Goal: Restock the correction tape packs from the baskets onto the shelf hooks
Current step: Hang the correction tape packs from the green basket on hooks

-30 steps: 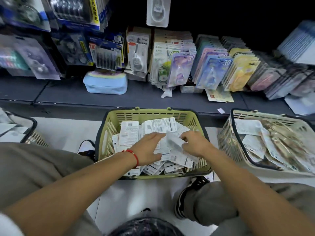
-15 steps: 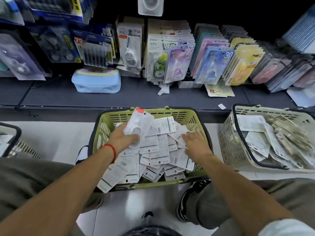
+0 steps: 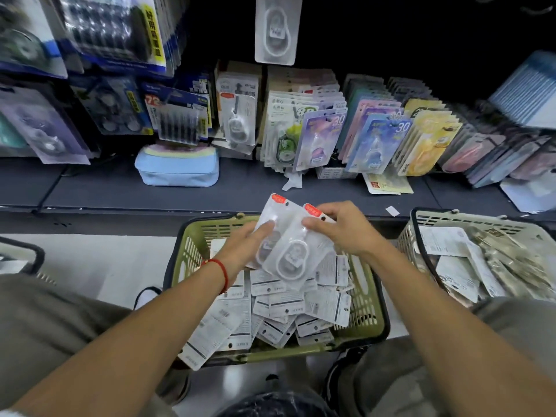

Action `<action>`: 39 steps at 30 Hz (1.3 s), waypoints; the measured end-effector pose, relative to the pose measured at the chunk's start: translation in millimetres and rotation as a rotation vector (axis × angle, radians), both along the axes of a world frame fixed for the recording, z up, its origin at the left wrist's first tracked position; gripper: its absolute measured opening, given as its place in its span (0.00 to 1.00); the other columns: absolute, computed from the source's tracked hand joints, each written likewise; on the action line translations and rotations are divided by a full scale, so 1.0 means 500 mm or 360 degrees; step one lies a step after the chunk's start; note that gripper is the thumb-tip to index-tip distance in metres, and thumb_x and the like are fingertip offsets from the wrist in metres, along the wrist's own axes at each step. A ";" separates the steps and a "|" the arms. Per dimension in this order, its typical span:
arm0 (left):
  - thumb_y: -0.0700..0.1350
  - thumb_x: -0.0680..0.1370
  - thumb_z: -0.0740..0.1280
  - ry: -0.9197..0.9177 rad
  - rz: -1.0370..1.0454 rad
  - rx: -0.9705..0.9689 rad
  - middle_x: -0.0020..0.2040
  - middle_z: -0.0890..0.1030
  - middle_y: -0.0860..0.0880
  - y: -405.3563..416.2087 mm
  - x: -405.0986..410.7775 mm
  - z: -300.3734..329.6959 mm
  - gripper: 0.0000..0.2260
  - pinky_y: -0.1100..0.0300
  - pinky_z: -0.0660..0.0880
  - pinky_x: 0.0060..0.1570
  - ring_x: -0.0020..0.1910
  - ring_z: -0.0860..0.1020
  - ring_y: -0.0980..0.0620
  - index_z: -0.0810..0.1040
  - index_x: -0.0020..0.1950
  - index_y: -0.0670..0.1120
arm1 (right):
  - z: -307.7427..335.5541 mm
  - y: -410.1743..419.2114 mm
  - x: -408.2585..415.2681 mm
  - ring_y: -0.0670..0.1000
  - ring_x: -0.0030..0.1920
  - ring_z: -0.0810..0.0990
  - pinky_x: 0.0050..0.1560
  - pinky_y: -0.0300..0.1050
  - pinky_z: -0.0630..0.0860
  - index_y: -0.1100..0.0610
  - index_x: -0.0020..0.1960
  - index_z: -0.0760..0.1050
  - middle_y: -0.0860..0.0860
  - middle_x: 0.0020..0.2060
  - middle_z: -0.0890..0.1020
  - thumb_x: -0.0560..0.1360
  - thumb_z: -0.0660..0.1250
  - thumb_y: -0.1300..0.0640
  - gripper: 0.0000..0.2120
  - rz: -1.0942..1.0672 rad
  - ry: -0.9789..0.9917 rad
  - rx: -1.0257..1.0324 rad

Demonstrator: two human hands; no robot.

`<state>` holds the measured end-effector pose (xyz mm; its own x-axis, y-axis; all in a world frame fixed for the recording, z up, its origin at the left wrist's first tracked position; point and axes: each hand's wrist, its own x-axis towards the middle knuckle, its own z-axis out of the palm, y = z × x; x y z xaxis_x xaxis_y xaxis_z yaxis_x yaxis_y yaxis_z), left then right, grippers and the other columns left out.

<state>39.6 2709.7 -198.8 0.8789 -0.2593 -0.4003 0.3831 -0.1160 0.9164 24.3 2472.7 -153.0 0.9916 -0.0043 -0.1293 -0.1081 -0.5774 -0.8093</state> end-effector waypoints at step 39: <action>0.41 0.71 0.81 -0.0051 -0.0032 -0.0609 0.66 0.83 0.42 0.035 0.037 0.150 0.31 0.40 0.82 0.58 0.62 0.83 0.40 0.74 0.73 0.47 | 0.165 0.136 0.118 0.49 0.47 0.78 0.50 0.45 0.74 0.56 0.50 0.84 0.49 0.45 0.81 0.79 0.74 0.45 0.14 -0.0136 -0.0936 -0.0214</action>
